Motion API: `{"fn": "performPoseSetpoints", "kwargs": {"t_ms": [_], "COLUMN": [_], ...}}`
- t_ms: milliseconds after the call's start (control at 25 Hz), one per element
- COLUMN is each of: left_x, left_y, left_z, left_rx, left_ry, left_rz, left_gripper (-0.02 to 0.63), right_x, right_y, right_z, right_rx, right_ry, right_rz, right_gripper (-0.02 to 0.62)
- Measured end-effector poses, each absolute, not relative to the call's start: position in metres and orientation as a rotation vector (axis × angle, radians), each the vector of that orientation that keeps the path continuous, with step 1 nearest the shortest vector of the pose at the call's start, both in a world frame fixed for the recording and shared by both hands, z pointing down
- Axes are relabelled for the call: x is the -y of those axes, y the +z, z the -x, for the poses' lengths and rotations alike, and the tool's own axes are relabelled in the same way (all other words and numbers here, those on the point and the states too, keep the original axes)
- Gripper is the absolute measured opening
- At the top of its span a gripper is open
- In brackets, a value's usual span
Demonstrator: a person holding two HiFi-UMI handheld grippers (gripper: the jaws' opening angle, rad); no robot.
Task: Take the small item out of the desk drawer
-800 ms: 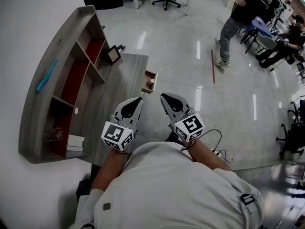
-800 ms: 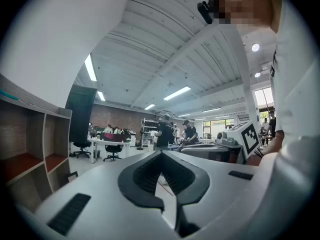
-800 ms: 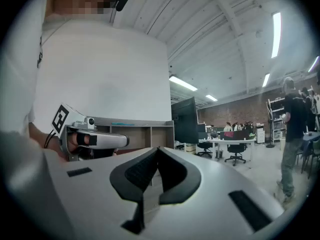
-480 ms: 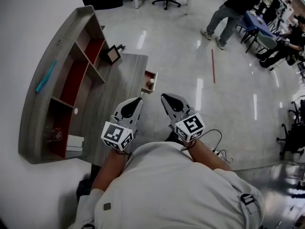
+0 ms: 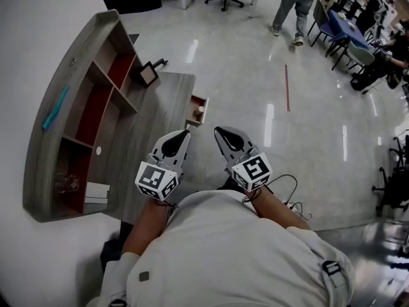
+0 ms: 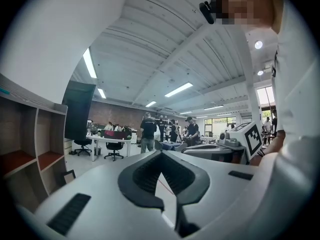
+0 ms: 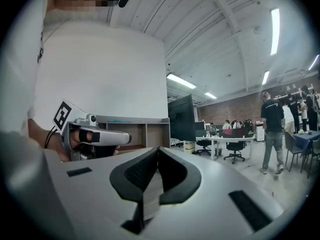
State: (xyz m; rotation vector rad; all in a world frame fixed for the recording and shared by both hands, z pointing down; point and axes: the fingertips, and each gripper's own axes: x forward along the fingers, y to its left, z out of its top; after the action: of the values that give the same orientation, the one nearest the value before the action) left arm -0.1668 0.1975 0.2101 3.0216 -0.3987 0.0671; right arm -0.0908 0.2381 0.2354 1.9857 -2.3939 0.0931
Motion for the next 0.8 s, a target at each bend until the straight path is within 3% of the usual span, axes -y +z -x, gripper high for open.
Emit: {"fn": "performPoseSetpoints", "kwargs": {"t_ms": [800], "left_x": [-0.203], "left_y": [0.219], "left_z": [-0.014], "left_rx": [0.386], "left_ry": [0.123], "left_rz": [-3.033], "left_gripper": [0.015], "right_x": [-0.240], "right_y": [0.244], "right_z": [-0.069], "right_rx": [2.451], "right_ry": [0.160], "right_rz": [-1.924], "right_gripper": [0.021]}}
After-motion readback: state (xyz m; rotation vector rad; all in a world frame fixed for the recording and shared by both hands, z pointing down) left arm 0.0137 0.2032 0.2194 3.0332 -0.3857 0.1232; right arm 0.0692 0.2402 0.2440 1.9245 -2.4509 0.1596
